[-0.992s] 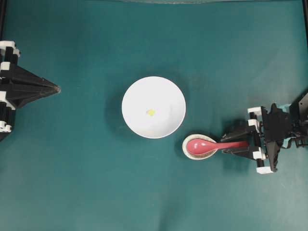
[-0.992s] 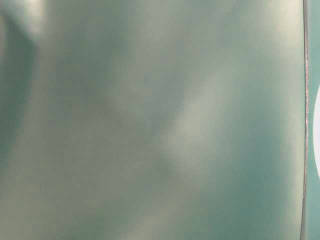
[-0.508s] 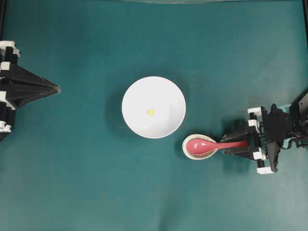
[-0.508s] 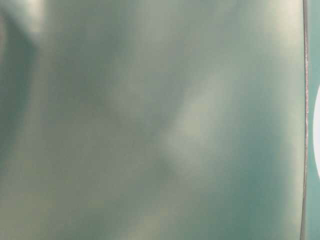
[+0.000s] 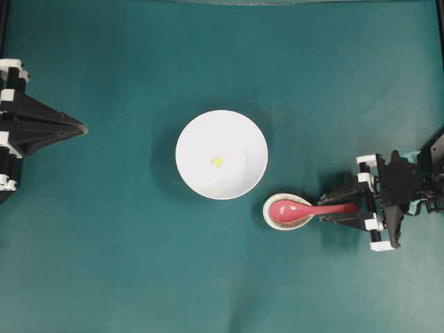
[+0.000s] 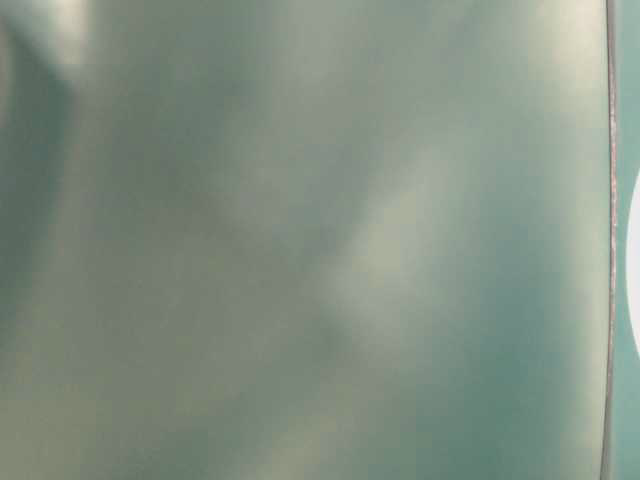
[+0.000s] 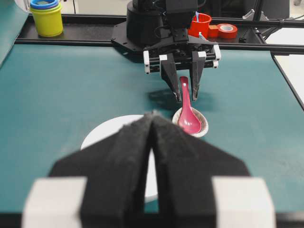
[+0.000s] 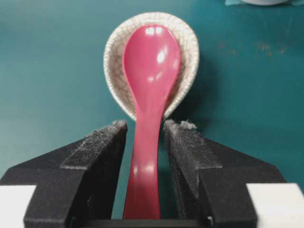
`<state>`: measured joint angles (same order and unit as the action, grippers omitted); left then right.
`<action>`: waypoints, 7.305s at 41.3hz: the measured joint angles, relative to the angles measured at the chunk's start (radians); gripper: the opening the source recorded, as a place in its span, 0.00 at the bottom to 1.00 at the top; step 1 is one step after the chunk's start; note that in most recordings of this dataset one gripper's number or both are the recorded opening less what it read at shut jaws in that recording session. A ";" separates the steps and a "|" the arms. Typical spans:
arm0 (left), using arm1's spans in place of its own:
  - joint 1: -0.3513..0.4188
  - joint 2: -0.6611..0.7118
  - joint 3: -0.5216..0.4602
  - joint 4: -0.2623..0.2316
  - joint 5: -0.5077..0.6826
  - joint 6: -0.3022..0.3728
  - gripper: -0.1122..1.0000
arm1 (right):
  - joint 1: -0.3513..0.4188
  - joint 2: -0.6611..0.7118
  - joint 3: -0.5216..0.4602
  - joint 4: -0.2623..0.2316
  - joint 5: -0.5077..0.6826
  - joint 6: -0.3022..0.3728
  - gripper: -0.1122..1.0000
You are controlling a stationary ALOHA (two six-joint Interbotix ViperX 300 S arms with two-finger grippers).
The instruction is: Scoop the yellow hexagonal prism block from the bowl with a spoon using the right arm.
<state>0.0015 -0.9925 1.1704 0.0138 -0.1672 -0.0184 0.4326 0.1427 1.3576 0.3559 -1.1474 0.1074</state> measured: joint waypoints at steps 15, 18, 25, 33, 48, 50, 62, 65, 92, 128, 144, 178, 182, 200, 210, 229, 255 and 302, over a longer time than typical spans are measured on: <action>0.002 0.000 -0.002 0.000 0.000 0.000 0.10 | 0.000 -0.002 -0.014 0.000 0.002 -0.002 0.31; 0.000 0.000 -0.002 0.000 0.000 0.000 0.10 | 0.000 -0.006 -0.020 0.002 0.002 0.000 0.31; 0.000 0.000 -0.002 0.000 0.000 0.000 0.10 | -0.017 -0.069 -0.026 0.002 0.023 -0.003 0.31; 0.000 0.000 0.009 0.000 0.002 0.000 0.10 | -0.069 -0.187 -0.037 0.002 0.118 -0.017 0.31; 0.000 0.000 0.015 0.000 0.006 0.014 0.10 | -0.212 -0.430 -0.179 0.003 0.604 -0.175 0.31; 0.000 0.000 0.015 0.000 0.006 0.015 0.10 | -0.229 -0.453 -0.206 0.003 0.675 -0.195 0.31; 0.002 0.000 0.015 0.000 0.003 0.015 0.10 | -0.344 -0.522 -0.365 0.002 1.068 -0.247 0.31; 0.002 0.000 0.015 0.000 0.003 0.015 0.10 | -0.371 -0.522 -0.387 0.000 1.129 -0.247 0.31; 0.031 0.000 0.015 0.000 0.005 0.020 0.10 | -0.512 -0.399 -0.637 -0.002 1.520 -0.241 0.31; 0.031 0.002 0.015 0.000 0.003 0.020 0.10 | -0.538 -0.163 -0.882 -0.071 1.790 -0.238 0.31; 0.031 0.000 0.015 0.000 0.005 0.018 0.10 | -0.540 -0.118 -0.882 -0.071 1.778 -0.238 0.31; 0.031 -0.002 0.015 0.000 0.003 0.020 0.10 | -0.540 -0.095 -0.884 -0.095 1.562 -0.242 0.31; 0.031 -0.002 0.015 0.000 0.003 0.020 0.10 | -0.540 -0.095 -0.882 -0.097 1.540 -0.244 0.31; 0.031 -0.002 0.015 0.000 0.005 0.020 0.10 | -0.541 -0.170 -0.919 -0.126 1.566 -0.242 0.31; 0.031 -0.002 0.015 0.000 0.005 0.020 0.10 | -0.552 -0.229 -0.919 -0.127 1.672 -0.238 0.31; 0.031 -0.002 0.015 0.000 0.003 0.020 0.10 | -0.572 -0.230 -0.919 -0.129 1.799 -0.146 0.31; 0.031 -0.002 0.015 0.000 0.003 0.020 0.10 | -0.572 -0.132 -0.897 -0.129 1.786 -0.107 0.31; 0.032 -0.003 0.015 0.000 0.005 0.020 0.10 | -0.560 -0.072 -0.897 -0.129 1.514 -0.124 0.31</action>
<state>0.0337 -0.9956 1.1858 0.0138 -0.1626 0.0015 -0.1273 0.0706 0.4602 0.2270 0.3666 -0.0169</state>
